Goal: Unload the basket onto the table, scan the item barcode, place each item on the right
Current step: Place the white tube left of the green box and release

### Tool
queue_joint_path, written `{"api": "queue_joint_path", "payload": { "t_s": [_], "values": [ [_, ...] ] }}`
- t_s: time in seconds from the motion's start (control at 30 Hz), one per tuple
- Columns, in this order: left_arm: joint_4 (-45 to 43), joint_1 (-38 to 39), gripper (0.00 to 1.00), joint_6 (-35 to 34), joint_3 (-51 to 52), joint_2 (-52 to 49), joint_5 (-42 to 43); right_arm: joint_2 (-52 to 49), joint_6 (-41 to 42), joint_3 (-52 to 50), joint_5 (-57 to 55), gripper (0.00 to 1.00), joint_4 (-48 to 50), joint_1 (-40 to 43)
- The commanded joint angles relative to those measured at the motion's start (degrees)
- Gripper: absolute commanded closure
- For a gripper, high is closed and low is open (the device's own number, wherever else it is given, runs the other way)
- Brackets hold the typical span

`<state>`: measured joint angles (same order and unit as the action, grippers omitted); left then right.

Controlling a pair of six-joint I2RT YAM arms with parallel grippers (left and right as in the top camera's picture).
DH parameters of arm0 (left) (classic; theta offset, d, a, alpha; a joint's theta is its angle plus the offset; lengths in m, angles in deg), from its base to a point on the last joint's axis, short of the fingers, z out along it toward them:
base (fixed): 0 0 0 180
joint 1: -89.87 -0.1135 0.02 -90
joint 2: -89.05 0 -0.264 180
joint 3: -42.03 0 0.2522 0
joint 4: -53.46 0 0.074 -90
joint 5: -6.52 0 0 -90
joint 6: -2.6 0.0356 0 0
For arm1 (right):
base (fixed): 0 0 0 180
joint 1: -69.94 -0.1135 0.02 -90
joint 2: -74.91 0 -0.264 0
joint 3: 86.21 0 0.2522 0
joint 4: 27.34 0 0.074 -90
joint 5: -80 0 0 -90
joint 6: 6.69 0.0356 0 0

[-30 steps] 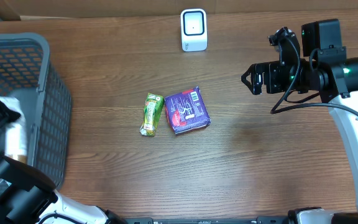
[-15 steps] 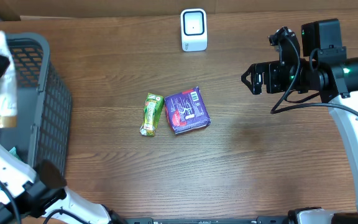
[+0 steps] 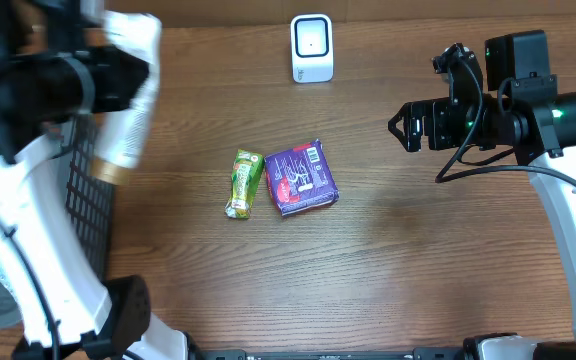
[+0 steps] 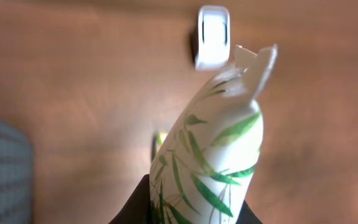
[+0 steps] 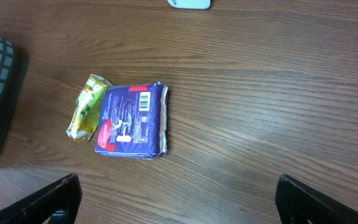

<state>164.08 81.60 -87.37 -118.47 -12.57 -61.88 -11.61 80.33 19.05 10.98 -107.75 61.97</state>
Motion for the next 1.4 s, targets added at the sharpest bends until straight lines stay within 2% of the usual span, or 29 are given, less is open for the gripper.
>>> {"api": "queue_joint_path", "payload": {
  "t_s": [0.0,0.17,0.33,0.5,0.63,0.83,0.87,0.9,0.93,0.97,1.0,1.1,1.2,1.37],
  "values": [
    [-1.5,8.5,0.96,-6.9,10.4,-1.2,-10.3,0.3,-0.1,1.5,0.1,0.0,0.4,-0.3],
    [-7.6,14.9,0.96,-11.9,24.6,-3.3,-17.5,0.3,0.0,1.5,0.1,0.0,0.3,-0.3],
    [-21.7,16.8,0.96,-17.8,40.3,-4.3,-21.8,0.3,-0.1,1.5,0.1,0.0,0.2,-0.3],
    [-36.2,16.8,0.96,-19.8,54.6,-4.5,-27.9,0.3,-0.1,1.5,0.1,0.0,0.2,-0.3],
    [-46.1,16.9,0.96,-20.1,63.8,-4.9,-28.0,0.3,-0.1,1.5,0.1,0.0,0.2,-0.3],
    [-53.2,17.0,0.96,-20.2,72.1,-4.9,-28.2,0.3,0.0,1.5,0.1,0.0,0.1,-0.3],
    [-54.0,16.9,0.93,-20.2,72.7,-4.9,-28.2,0.3,-0.1,1.5,0.1,0.0,0.1,-0.3],
    [-54.7,16.9,0.79,-20.2,73.1,-4.9,-28.2,0.3,0.0,1.5,0.1,0.0,0.1,-0.3],
    [-55.6,16.9,0.39,-20.2,73.3,-4.9,-27.8,0.3,0.0,1.5,0.1,0.0,0.1,-0.3],
    [-56.1,16.9,0.07,-20.2,73.3,-4.9,-27.3,0.3,-0.1,1.5,0.1,0.0,0.2,-0.3],
    [-56.9,16.9,0.0,-19.5,73.3,-4.9,-26.2,0.3,-0.1,1.5,0.1,0.0,0.2,-0.3],
    [-56.6,17.0,0.0,-13.1,72.3,-4.7,-21.7,0.3,-0.1,1.5,0.1,0.0,0.2,-0.3],
    [-52.2,17.0,0.0,-12.7,68.2,-4.0,-20.7,0.3,-0.1,1.5,0.1,0.0,0.2,-0.3],
    [-37.7,16.4,0.01,-12.6,49.0,-1.4,-20.7,0.3,0.0,1.5,0.1,0.0,0.1,-0.3]
  ]
}}
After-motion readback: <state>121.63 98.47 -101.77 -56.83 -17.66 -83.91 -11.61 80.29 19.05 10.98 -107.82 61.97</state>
